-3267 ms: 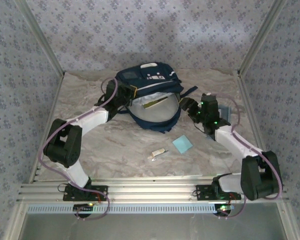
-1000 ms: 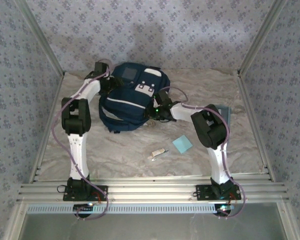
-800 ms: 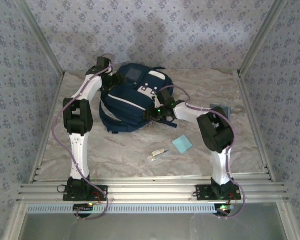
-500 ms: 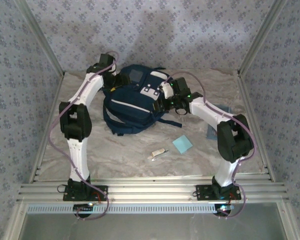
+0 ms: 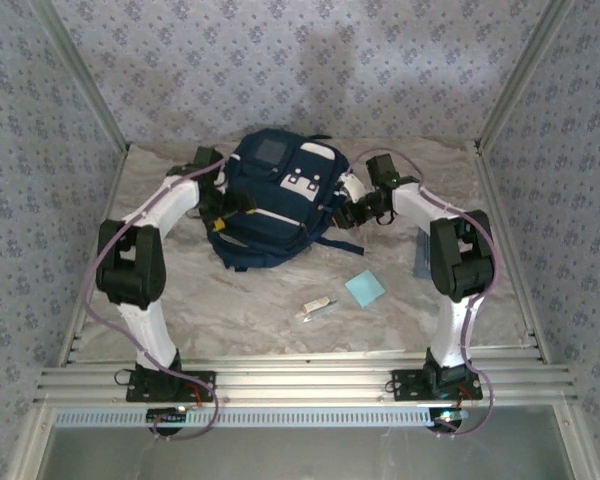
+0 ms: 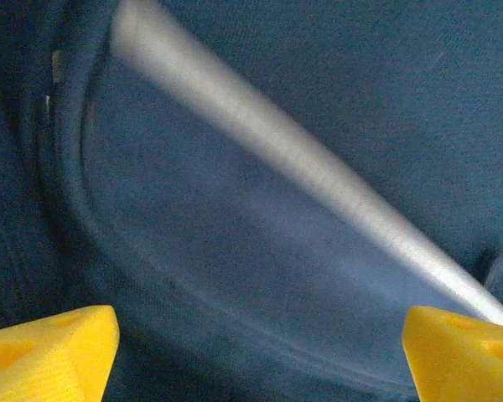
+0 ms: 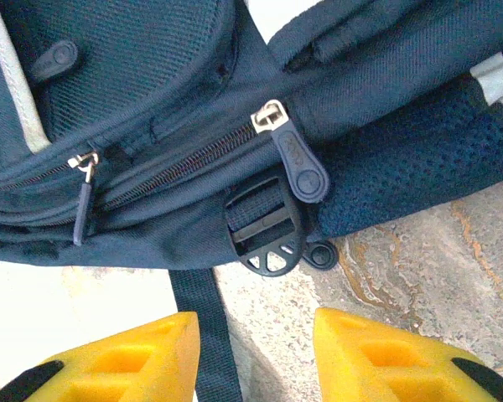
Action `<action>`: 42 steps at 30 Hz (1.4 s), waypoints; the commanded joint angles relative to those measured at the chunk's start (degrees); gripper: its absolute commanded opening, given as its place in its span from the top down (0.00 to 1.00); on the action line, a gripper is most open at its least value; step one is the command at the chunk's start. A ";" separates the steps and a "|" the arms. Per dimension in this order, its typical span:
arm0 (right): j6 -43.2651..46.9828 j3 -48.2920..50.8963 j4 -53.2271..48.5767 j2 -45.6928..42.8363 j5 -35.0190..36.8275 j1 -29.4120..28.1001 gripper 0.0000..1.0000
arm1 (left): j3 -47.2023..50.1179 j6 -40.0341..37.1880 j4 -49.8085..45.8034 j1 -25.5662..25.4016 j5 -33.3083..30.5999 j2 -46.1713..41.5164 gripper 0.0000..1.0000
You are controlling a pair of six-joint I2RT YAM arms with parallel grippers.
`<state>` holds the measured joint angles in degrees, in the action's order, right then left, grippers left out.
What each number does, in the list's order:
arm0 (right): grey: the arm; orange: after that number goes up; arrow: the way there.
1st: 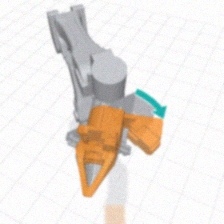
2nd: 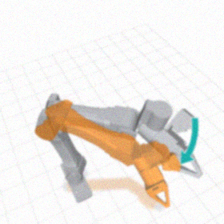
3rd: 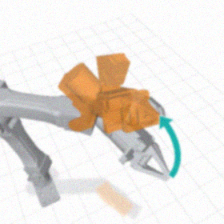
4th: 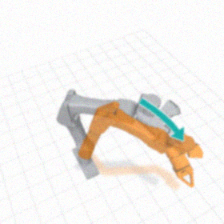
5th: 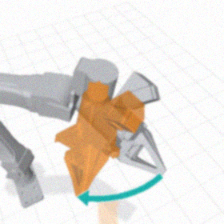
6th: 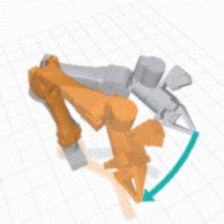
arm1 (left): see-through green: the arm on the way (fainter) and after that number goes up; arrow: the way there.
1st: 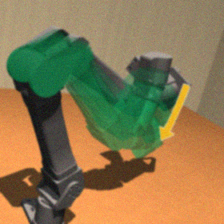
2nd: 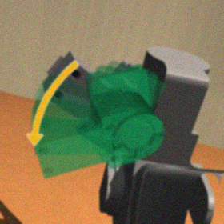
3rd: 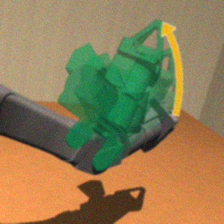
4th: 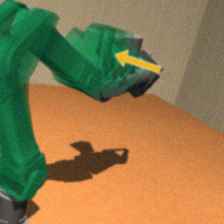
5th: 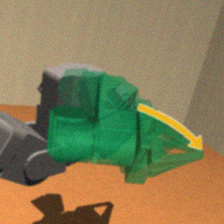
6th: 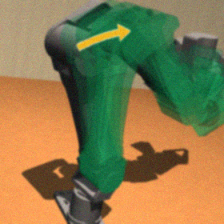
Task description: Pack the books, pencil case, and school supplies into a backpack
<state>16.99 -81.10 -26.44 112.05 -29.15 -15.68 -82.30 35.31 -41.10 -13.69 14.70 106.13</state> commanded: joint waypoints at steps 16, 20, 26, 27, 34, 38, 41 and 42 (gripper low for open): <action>-5.62 1.67 1.43 -1.22 7.22 -2.46 0.56 | 21.68 30.87 19.98 -8.25 -6.63 -14.19 0.14; -4.63 1.95 1.94 -1.51 8.40 -2.54 0.56 | 21.92 30.92 20.81 -8.19 -8.48 -10.69 0.18; -2.38 2.25 1.91 -3.62 9.26 -2.60 0.57 | 20.04 29.71 22.82 -7.59 -8.72 -7.14 0.81; -1.47 2.23 1.77 -3.91 9.45 -2.59 0.58 | 19.25 29.11 22.14 -7.45 -8.48 -6.78 0.96; 13.13 1.25 -0.50 -2.88 7.24 -2.92 0.70 | 17.27 31.56 20.90 -6.49 -6.21 -11.86 1.00; 17.19 -2.61 -5.02 -0.20 3.34 -2.22 0.65 | 16.56 34.10 22.01 -4.82 -4.25 -15.84 1.00; 18.77 -2.98 -5.11 -0.17 0.02 -1.05 0.62 | 17.22 36.50 24.06 -3.93 -4.73 -18.26 1.00; 18.93 -1.97 -4.09 -0.67 -0.20 -1.04 0.61 | 17.62 37.73 25.18 -3.82 -5.03 -18.92 1.00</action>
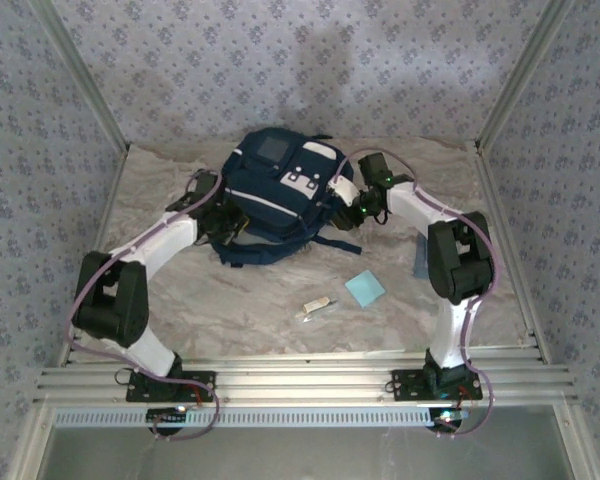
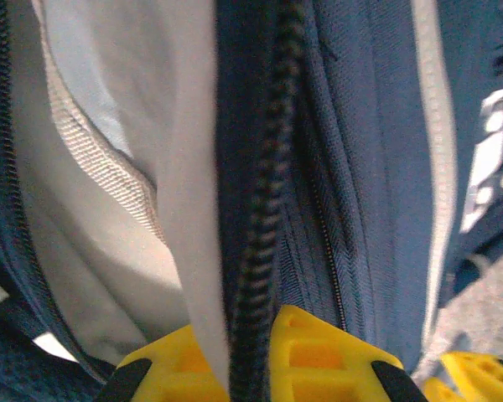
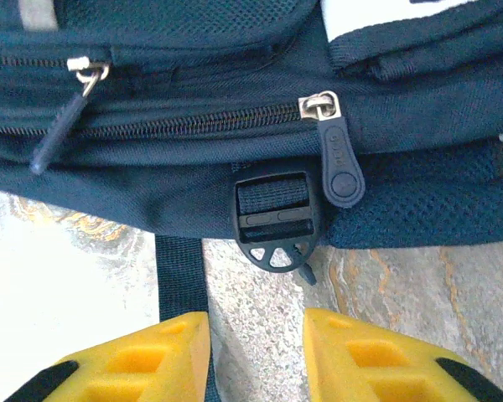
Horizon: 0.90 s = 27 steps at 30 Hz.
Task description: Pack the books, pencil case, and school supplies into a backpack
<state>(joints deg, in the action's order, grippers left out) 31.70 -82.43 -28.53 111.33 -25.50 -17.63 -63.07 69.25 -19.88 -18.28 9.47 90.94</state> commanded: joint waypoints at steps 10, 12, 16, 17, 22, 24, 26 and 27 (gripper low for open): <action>6.33 5.10 4.70 -1.94 -0.91 -2.95 0.44 | -4.21 10.25 9.00 0.88 -0.23 -4.34 1.00; 6.76 3.88 4.77 -0.42 1.30 -4.17 0.44 | -4.95 11.18 9.58 0.82 0.14 -4.17 1.00; 8.38 0.15 3.09 3.03 4.31 -5.89 0.44 | -5.41 13.10 10.63 0.71 0.68 -4.42 1.00; 8.85 -1.14 2.13 4.10 4.84 -6.10 0.44 | -5.32 13.79 11.28 0.77 0.78 -4.60 1.00; 8.95 -4.14 1.07 6.42 5.94 -6.60 0.44 | -6.88 15.17 11.00 0.79 0.72 -5.29 1.00; 7.89 -4.90 1.24 6.99 5.31 -6.59 0.45 | -7.36 16.45 11.62 0.84 0.48 -5.49 1.00; 7.56 -6.22 -0.14 7.93 6.21 -7.10 0.45 | -8.26 17.14 12.04 0.80 0.33 -5.55 1.00; 7.26 -7.10 -1.26 8.55 6.33 -7.12 0.45 | -9.14 16.84 11.78 0.80 0.17 -5.53 1.00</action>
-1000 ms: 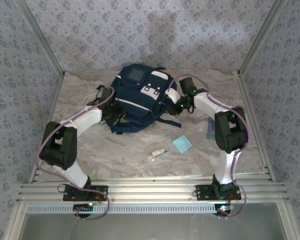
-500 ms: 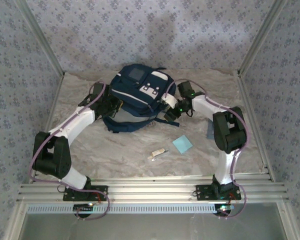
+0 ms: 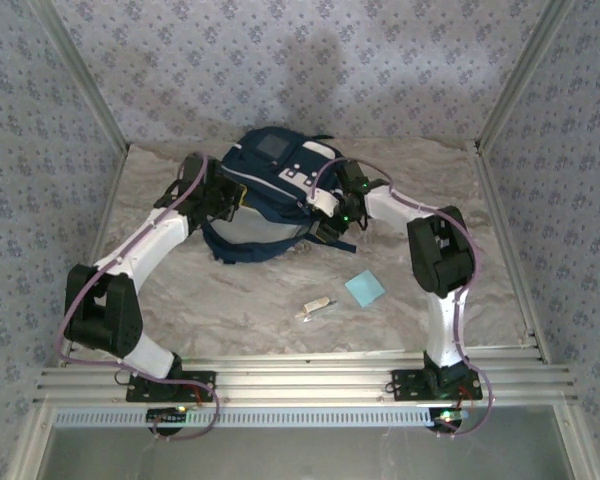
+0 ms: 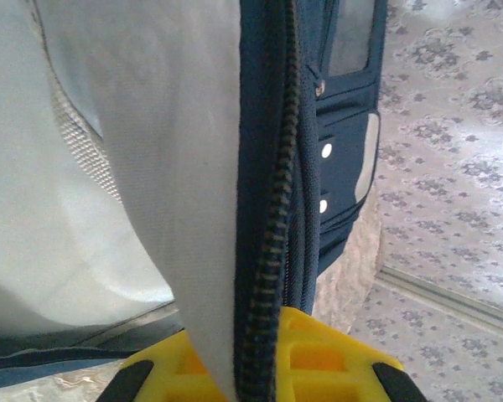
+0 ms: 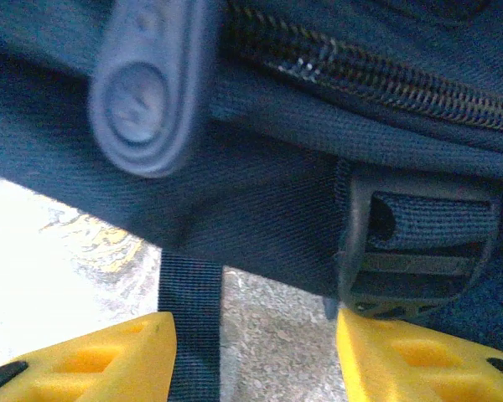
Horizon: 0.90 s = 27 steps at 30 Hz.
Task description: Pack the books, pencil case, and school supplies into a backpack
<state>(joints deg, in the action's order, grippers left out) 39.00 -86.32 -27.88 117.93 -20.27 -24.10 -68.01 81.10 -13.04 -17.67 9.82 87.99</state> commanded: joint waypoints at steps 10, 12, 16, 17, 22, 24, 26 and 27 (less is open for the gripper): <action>-3.01 -10.91 -6.18 7.31 6.03 -2.14 0.46 | -4.97 6.19 5.79 0.11 -0.86 -2.30 1.00; -7.16 -10.30 -4.89 5.12 3.73 -1.32 0.46 | -4.09 7.07 6.83 0.09 -0.61 -2.27 1.00; -23.84 -2.97 6.11 -2.10 -9.23 4.09 0.45 | -7.03 6.31 6.67 0.63 0.72 -1.14 1.00; -28.00 -1.56 8.03 -3.01 -12.56 5.46 0.44 | -8.57 5.82 5.97 0.70 0.89 -0.94 1.00; -35.79 8.08 16.80 -7.87 -15.32 5.74 0.28 | -14.18 4.58 4.40 0.62 1.23 -0.30 1.00; -32.98 13.51 21.87 -10.45 -12.60 4.22 0.27 | -14.98 5.16 5.08 0.62 1.34 -0.24 1.00; -32.37 17.24 26.06 -11.86 -12.09 3.63 0.27 | -16.10 5.56 5.41 0.54 1.42 -0.18 1.00; -33.13 17.50 27.55 -11.98 -12.81 3.68 0.27 | -16.72 5.83 5.48 0.45 1.35 -0.13 1.00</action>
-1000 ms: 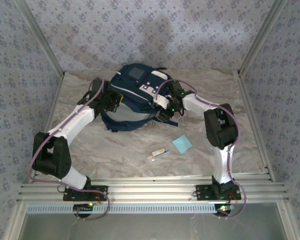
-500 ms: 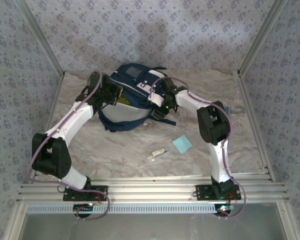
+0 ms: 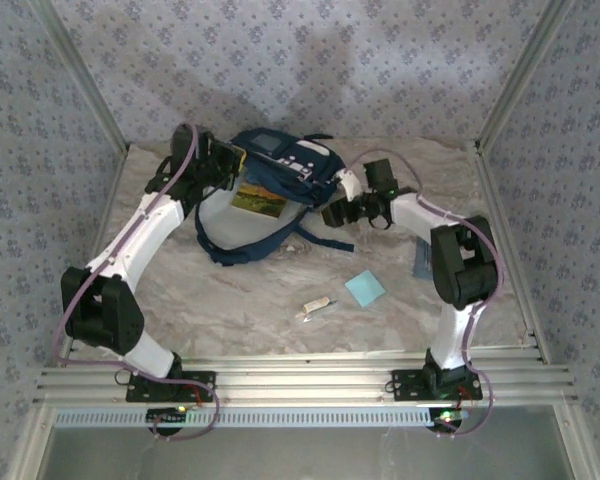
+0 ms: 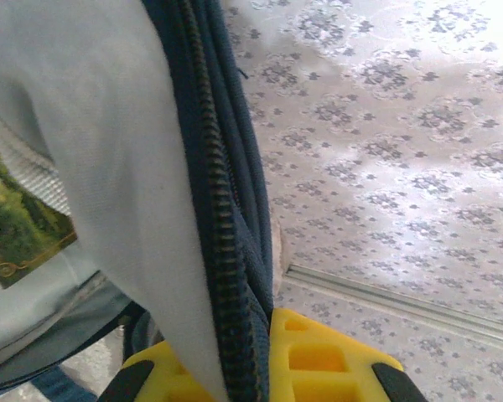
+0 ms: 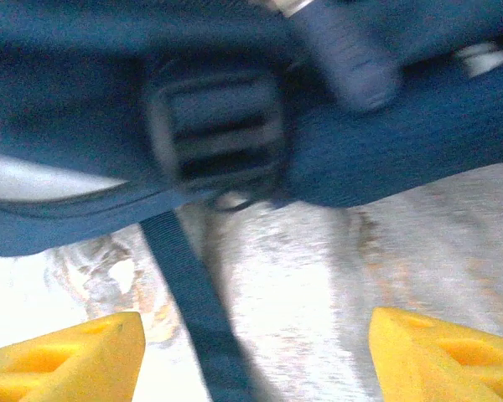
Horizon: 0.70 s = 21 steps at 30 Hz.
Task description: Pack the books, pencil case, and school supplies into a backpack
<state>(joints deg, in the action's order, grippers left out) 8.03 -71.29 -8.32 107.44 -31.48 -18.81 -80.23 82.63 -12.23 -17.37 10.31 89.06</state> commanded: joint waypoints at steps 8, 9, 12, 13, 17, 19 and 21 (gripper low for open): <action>-5.86 4.17 15.13 1.15 -1.48 -3.76 0.28 | -7.76 4.49 4.09 -1.00 0.34 -1.00 1.00; -5.82 3.59 15.18 1.82 -0.71 -3.78 0.28 | -7.54 4.73 4.37 -1.09 0.64 -1.10 1.00; -6.24 0.96 16.50 4.07 -0.14 -3.52 0.28 | -6.59 5.37 4.91 -1.18 1.39 -1.50 1.00; -6.44 -0.10 16.65 5.14 -0.43 -3.60 0.28 | -6.15 5.65 5.17 -1.18 1.55 -1.74 1.00; -6.84 -3.04 18.85 8.14 -0.77 -4.56 0.29 | -4.88 6.04 5.98 -1.27 1.58 -2.50 1.00; -7.84 -3.66 21.73 9.28 -1.27 -4.56 0.30 | -4.62 6.08 5.99 -1.44 1.67 -2.68 1.00; -8.68 -6.11 19.85 10.69 -2.70 -4.18 0.37 | -4.68 6.01 5.65 -1.44 1.56 -2.79 1.00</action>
<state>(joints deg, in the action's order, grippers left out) 1.08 -73.67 9.47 116.16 -32.45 -22.81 -82.89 83.26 -12.82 -18.39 10.50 89.43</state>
